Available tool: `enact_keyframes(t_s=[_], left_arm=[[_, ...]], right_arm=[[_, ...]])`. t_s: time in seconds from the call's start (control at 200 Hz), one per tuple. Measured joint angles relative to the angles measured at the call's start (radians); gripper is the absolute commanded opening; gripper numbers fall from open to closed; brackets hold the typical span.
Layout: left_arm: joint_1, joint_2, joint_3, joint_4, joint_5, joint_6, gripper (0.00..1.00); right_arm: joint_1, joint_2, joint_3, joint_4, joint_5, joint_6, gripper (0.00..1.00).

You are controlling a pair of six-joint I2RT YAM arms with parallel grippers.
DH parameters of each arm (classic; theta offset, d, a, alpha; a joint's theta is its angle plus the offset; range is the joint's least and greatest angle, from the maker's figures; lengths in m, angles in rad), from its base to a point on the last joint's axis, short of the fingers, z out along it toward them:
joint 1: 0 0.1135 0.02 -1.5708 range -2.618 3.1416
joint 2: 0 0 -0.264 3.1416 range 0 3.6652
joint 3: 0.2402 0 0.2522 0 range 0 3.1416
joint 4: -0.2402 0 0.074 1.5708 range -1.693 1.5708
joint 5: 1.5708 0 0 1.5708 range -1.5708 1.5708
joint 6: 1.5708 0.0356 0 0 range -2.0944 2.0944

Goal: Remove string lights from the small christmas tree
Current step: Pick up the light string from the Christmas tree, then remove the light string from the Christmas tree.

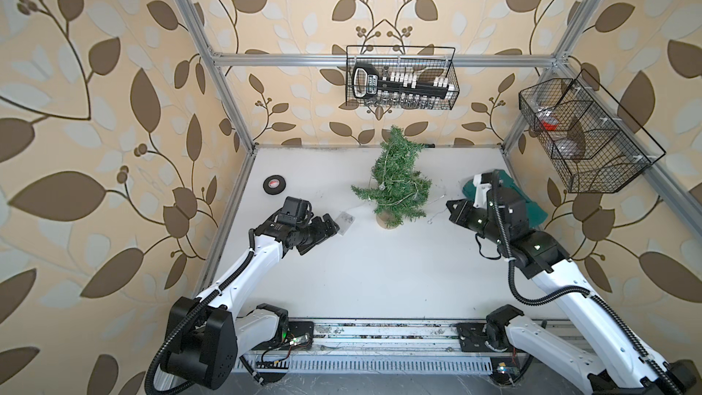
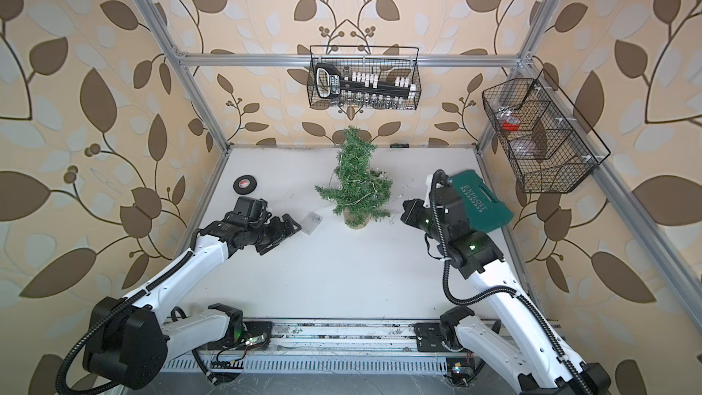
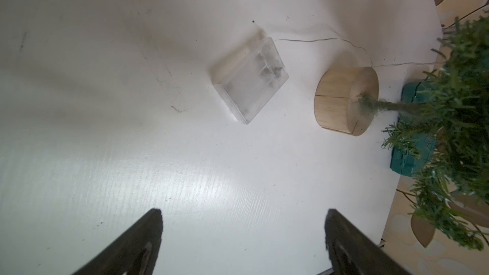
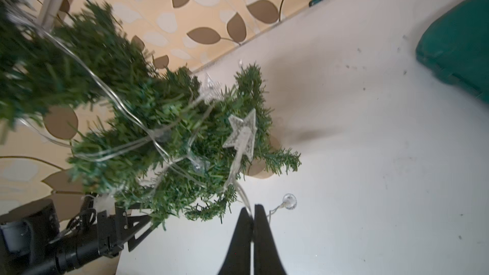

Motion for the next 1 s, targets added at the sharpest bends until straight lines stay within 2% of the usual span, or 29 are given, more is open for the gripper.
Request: enact_keyframes(t_s=[0.28,0.385,0.525,0.82,1.0], left_arm=[[0.0,-0.038,0.05,-0.029,0.01,0.042,0.95],[0.0,-0.057,0.068,-0.033,0.011,0.056,0.94],[0.0,-0.072,0.071,-0.047,0.021,0.072,0.94],[0.0,-0.089,0.078,-0.074,0.029,0.1,0.93],[0.0,-0.089,0.091,-0.08,0.029,0.106,0.92]], right_arm=[[-0.226,0.183,0.406,-0.152,-0.045,-0.052,0.0],[-0.27,0.282,0.567,-0.163,-0.086,-0.051,0.0],[-0.274,0.406,0.734,-0.137,-0.142,-0.037,0.0],[-0.233,0.605,0.915,-0.094,-0.19,0.002,0.0],[-0.168,0.618,0.894,-0.073,-0.192,0.001,0.0]])
